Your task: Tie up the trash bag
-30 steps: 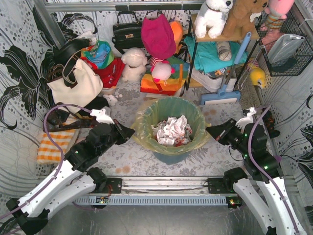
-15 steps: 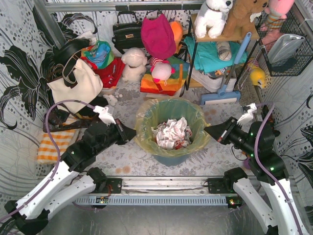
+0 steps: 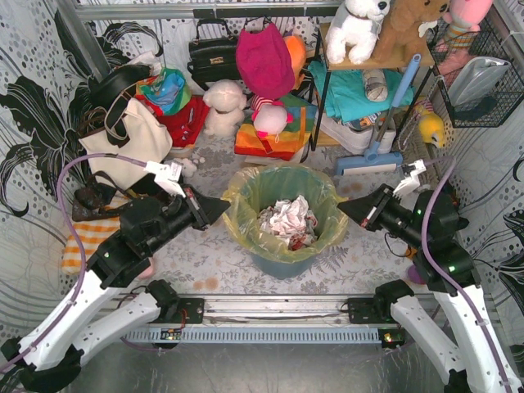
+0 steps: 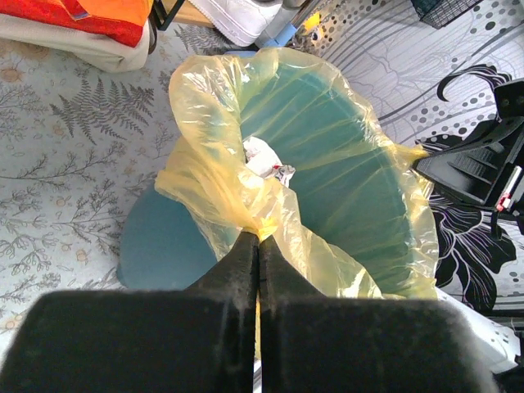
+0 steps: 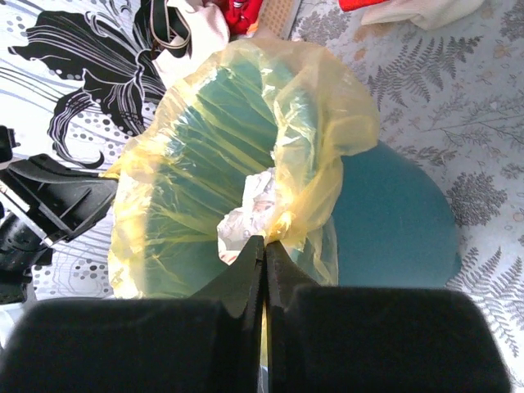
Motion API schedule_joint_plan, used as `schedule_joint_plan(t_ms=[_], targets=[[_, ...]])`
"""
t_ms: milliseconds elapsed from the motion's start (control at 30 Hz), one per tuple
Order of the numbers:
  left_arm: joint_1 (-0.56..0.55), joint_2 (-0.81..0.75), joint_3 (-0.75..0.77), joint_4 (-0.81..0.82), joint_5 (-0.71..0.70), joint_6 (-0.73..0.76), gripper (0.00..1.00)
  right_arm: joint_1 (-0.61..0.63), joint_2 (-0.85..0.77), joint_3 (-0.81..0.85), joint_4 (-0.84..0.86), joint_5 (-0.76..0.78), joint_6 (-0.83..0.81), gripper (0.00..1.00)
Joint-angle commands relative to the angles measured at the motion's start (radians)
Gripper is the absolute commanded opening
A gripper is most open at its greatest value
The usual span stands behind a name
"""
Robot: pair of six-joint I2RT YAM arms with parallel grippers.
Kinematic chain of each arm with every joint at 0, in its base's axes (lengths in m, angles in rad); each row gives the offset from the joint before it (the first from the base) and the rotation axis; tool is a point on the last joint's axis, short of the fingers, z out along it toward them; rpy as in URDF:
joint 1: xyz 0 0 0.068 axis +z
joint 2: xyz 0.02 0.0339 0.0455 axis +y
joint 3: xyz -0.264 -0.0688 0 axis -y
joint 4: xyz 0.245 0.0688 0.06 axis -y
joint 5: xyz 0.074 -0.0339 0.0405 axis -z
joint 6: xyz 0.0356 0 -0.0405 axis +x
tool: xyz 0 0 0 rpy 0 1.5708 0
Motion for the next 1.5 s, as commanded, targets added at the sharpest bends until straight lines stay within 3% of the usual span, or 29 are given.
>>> schedule_joint_plan(t_ms=[0, 333, 567, 700, 967, 1467], targets=[[0.003, 0.039, 0.024, 0.123, 0.004, 0.044, 0.00, -0.006, 0.030, 0.046, 0.133, -0.036, -0.008, 0.00], [0.003, 0.151, 0.077, 0.249, -0.063, 0.107, 0.00, -0.005, 0.179, 0.089, 0.341, -0.098, -0.012, 0.00], [0.005, 0.238, 0.147, 0.288, -0.081, 0.147, 0.00, -0.005, 0.270, 0.119, 0.390, -0.158, -0.032, 0.00], [0.005, 0.290, 0.150, 0.302, 0.029, 0.133, 0.00, -0.005, 0.284, 0.059, 0.423, -0.248, 0.005, 0.00], [0.004, 0.357, 0.146, 0.406, 0.263, 0.117, 0.00, -0.004, 0.311, -0.099, 0.739, -0.392, 0.204, 0.00], [0.004, 0.433, 0.191, 0.625, 0.438, 0.024, 0.00, 0.034, 0.412, -0.015, 0.883, -0.404, 0.264, 0.00]])
